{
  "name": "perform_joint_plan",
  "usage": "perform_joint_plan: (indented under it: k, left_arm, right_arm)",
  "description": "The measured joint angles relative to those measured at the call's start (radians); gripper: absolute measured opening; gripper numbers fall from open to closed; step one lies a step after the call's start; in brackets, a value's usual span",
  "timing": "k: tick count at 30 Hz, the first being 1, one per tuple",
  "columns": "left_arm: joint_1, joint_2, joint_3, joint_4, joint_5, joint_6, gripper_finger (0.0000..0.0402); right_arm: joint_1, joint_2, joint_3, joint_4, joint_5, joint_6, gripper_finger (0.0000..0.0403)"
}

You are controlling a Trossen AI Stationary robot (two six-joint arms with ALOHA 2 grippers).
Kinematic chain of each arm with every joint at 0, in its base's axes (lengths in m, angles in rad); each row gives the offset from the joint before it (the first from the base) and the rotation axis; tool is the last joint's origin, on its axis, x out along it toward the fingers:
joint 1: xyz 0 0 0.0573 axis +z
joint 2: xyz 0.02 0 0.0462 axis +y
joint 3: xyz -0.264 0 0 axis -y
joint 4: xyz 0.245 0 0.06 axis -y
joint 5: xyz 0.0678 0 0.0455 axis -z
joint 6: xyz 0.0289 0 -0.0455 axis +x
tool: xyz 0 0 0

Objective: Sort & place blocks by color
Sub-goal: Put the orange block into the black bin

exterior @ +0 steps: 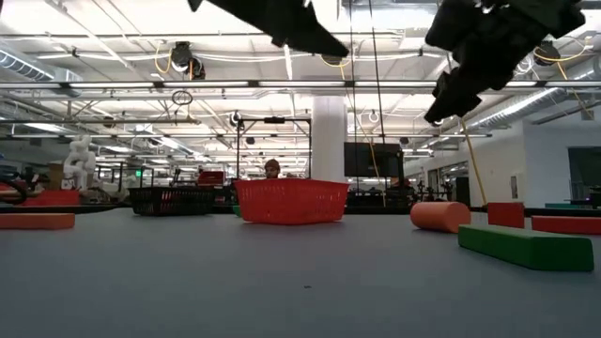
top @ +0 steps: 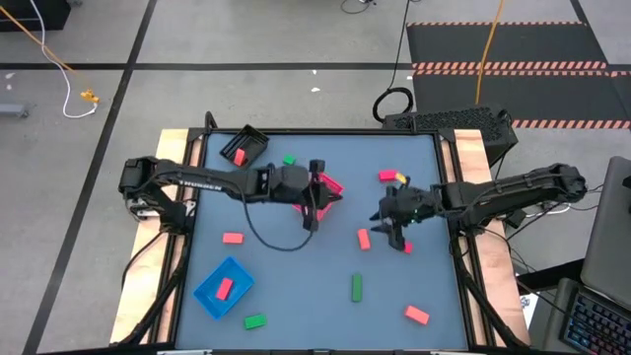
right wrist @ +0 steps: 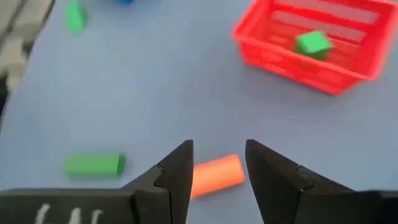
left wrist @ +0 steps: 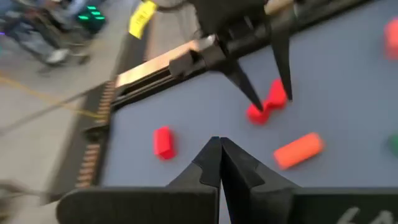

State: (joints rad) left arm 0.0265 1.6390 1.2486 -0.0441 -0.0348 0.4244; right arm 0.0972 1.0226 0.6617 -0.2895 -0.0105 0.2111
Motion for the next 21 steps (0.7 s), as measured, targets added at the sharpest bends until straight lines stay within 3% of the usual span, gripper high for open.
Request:
perform_joint_plan:
  k: [2,5,12,16,21]
  left_arm:
    - [0.02,0.0,0.004,0.011,0.049,-0.047,0.0019]
    - [0.045,-0.009,0.004,0.032,0.029,-0.095,0.0049]
    - [0.109,-0.009,0.004,-0.058,-0.077,-0.193,0.016]
    - [0.121,-0.009,0.004,-0.107,-0.079,-0.219,0.0218]
    - [0.099,-0.009,0.004,-0.12,-0.079,-0.238,0.0256]
  right_arm:
    - [0.036,0.017,0.0,0.001,0.051,-0.018,0.0139]
    - [0.056,0.054,0.0,0.007,0.135,0.059,0.0139]
    - [0.088,0.198,0.0,0.005,0.111,0.196,0.0147]
    - [0.101,0.264,0.0,0.011,0.083,0.268,0.0183]
    - [0.102,0.307,0.0,0.06,0.037,0.378,0.0244]
